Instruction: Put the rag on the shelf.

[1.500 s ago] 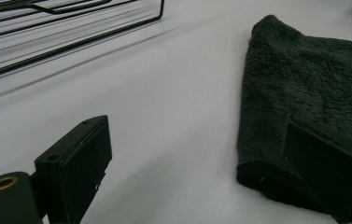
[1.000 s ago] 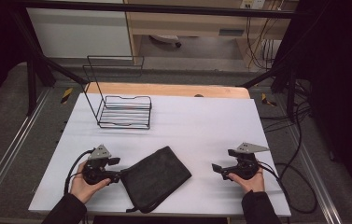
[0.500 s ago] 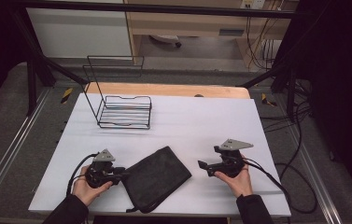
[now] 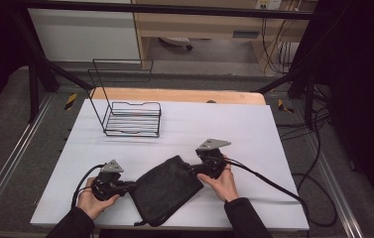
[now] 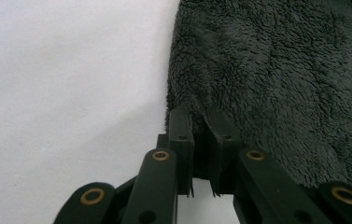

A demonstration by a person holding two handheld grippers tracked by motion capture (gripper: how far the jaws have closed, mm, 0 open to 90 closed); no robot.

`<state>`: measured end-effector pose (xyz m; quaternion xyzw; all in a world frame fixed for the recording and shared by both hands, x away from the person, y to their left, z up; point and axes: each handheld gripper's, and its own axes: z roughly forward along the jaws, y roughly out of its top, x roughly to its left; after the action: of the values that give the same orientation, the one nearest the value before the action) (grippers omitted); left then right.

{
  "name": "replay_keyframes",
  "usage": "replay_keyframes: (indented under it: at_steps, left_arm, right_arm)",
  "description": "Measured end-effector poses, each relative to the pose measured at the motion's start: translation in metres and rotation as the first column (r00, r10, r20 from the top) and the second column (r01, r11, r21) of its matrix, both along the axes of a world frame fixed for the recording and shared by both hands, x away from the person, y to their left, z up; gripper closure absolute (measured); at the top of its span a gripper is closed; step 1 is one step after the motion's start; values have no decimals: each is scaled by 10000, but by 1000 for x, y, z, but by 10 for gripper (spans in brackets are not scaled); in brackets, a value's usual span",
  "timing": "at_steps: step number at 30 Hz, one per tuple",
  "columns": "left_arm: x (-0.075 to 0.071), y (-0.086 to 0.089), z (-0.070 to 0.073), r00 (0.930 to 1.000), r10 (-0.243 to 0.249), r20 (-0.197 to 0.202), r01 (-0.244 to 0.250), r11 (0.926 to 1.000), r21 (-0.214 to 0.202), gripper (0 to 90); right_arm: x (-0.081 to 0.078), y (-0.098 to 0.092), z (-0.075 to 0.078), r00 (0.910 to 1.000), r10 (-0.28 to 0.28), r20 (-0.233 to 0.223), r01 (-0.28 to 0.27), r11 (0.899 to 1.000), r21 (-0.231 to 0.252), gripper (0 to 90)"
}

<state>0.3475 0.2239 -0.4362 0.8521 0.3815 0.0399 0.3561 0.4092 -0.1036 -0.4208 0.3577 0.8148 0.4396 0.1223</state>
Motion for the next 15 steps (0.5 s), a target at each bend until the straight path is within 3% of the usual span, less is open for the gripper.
replay_keyframes:
  at_steps: [5,6,14,15]
  left_arm:
    - [-1,-1,0,10000,-8,72,8,10000,29,821]
    - [-1,-1,-1,9999,-29,130,28,10000,84,821]
    - [-2,-1,-1,9997,-40,255,37,9999,123,820]
    - [-2,-1,-1,9997,-38,246,35,9999,121,821]
  right_arm:
    - [13,17,-8,9999,41,-110,-43,9999,-156,417]
    - [19,24,-13,9998,27,-177,-30,9998,-194,473]
    - [29,28,-27,9980,50,-637,-66,9997,-243,645]
    - [31,29,-30,9961,195,-858,-205,9997,-109,716]
